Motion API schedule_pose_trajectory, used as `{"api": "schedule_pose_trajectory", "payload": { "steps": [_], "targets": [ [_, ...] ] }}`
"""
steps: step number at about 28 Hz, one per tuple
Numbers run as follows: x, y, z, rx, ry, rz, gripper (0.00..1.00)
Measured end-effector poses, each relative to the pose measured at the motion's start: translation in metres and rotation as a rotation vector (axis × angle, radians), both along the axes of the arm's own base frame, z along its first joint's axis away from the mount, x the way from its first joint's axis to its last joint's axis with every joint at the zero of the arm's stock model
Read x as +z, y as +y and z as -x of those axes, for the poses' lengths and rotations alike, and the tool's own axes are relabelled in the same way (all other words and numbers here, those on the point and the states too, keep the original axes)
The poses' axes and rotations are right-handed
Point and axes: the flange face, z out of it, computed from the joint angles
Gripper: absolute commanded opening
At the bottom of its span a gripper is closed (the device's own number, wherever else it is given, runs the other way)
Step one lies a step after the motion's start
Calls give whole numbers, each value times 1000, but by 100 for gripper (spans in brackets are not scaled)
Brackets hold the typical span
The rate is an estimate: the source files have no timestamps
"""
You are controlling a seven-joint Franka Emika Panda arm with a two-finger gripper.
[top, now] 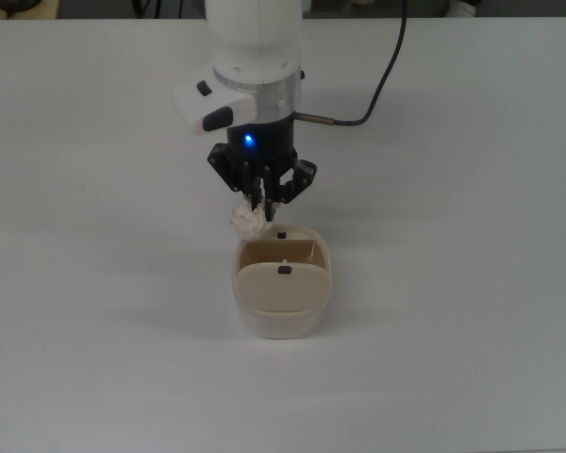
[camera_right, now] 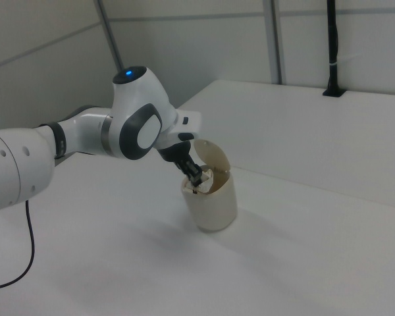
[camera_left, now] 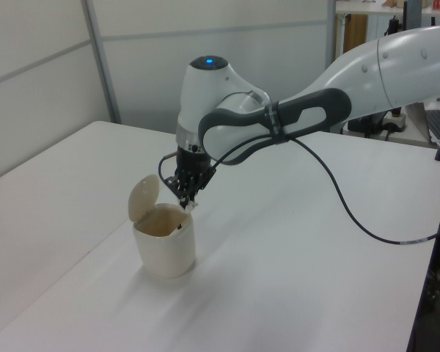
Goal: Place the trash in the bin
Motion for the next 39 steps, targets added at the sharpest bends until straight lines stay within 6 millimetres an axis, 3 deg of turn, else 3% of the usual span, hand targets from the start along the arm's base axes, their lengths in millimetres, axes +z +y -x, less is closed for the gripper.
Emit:
{"api": "schedule_pose_trajectory", "payload": {
  "steps": [7,25,32,39],
  "targets": [
    [-11,10,-4,-33,1,41,100],
    [1,11,-5,-24,-9,49,100],
    [13,10,20,97,168,116,100],
    [56,2,62,201,326,152,100]
  ]
}}
